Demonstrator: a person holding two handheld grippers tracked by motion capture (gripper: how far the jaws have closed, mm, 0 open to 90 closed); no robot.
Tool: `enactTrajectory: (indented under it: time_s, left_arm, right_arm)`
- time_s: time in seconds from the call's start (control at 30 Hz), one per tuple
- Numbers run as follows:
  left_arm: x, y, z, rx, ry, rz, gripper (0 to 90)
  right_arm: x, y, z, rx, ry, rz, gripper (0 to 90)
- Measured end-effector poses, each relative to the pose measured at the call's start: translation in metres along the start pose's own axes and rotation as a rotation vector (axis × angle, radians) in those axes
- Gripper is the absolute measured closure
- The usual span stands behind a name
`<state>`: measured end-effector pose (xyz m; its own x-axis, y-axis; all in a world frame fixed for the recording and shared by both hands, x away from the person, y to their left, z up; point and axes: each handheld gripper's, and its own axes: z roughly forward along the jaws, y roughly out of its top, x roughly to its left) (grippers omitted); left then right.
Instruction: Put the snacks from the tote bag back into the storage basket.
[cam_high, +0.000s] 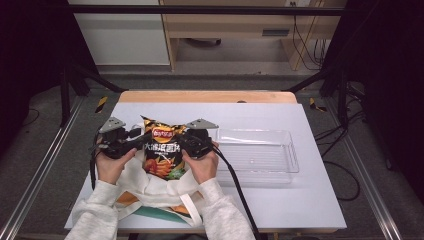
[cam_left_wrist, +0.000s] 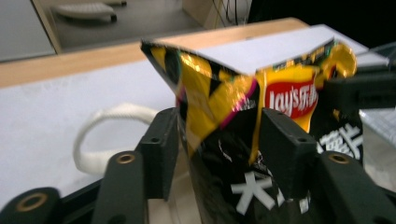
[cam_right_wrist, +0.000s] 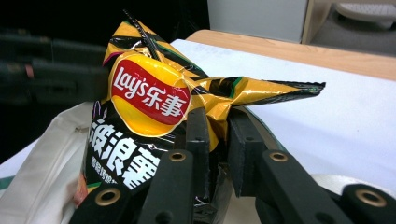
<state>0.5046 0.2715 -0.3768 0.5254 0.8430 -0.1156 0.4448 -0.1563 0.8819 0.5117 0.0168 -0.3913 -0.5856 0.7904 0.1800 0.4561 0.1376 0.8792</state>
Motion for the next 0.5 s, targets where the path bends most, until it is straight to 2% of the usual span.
enactTrajectory:
  time_s: [0.03,0.07,0.13,0.17,0.2,0.27,0.37,0.5]
  left_arm:
    - [0.001,0.002,-0.002,-0.011,0.002,-0.001,43.3]
    - [0.001,0.003,-0.004,-0.023,0.004,-0.002,43.3]
    - [0.002,0.006,-0.008,-0.049,0.002,-0.010,40.0]
    - [0.003,0.007,-0.010,-0.060,-0.001,-0.014,40.0]
    - [0.004,0.009,-0.013,-0.088,-0.013,-0.030,38.4]
    - [0.005,0.010,-0.015,-0.097,-0.018,-0.032,37.7]
    - [0.005,0.011,-0.017,-0.104,-0.014,-0.027,37.1]
    - [0.005,0.011,-0.016,-0.093,-0.019,-0.021,36.4]
  right_arm:
    - [0.003,0.000,-0.002,-0.006,0.007,-0.020,81.0]
    - [0.003,0.000,-0.002,-0.006,0.007,-0.020,81.0]
    - [0.007,-0.001,-0.008,-0.014,0.019,-0.064,81.3]
    - [0.007,-0.001,-0.008,-0.014,0.019,-0.064,81.3]
    - [0.011,-0.003,-0.013,-0.019,0.020,-0.094,81.4]
    - [0.011,-0.004,-0.014,-0.021,0.021,-0.098,81.6]
    - [0.016,-0.007,-0.020,-0.037,0.033,-0.132,82.3]
    - [0.020,-0.009,-0.024,-0.041,0.042,-0.152,83.2]
